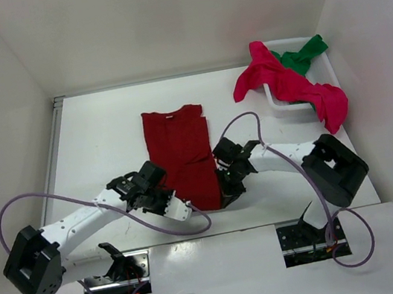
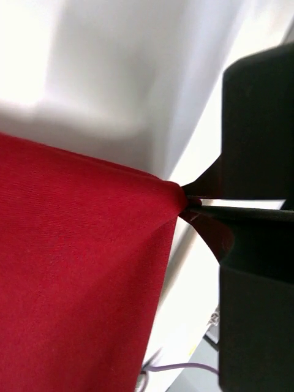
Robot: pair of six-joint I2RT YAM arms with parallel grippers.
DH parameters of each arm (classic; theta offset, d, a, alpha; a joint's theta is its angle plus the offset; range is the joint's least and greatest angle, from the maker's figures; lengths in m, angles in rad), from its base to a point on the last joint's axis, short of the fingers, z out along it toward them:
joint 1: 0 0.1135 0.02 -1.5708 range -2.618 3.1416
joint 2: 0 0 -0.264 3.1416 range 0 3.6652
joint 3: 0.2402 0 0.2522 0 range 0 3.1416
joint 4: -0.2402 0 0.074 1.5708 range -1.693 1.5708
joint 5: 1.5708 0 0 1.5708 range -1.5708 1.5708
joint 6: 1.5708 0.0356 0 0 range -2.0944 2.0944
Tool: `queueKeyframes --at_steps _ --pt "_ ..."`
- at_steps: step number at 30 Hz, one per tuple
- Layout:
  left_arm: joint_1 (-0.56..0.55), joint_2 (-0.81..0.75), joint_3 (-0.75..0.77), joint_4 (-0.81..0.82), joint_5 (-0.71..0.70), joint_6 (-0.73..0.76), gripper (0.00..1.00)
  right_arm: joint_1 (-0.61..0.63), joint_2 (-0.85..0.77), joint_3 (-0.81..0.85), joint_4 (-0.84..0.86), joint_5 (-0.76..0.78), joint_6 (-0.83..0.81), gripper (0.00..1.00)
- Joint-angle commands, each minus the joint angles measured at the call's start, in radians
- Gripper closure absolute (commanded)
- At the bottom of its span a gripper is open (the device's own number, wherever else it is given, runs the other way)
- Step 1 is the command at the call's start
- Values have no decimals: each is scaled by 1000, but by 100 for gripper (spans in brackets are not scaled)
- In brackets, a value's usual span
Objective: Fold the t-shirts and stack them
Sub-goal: Grab one side of the 2/3 rectangular tshirt with both arms, then fold the long partially folded tshirt into a neat square
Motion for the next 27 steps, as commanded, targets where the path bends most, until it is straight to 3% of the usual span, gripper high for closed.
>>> queueKeyframes --at_steps 1,10,17,20,21,25,27 --pt "-16 -58 47 -157 69 -107 93 35 -105 17 -153 -12 0 100" --pt "-43 -150 205 -415 163 -271 93 128 -305 113 -360 -107 109 100" --pt "28 -139 288 -436 157 -382 96 73 -163 340 -493 -148 -42 100" --pt "163 -53 345 -445 247 -405 96 -5 -77 421 -545 -161 -145 100" --pt "262 6 387 -446 276 -405 96 -52 -63 442 -546 -161 -161 100" --pt "493 144 513 -430 400 -417 96 -168 12 535 -544 -217 -224 100" --pt "527 197 568 -383 400 -462 96 -203 77 580 -524 -246 -256 100"
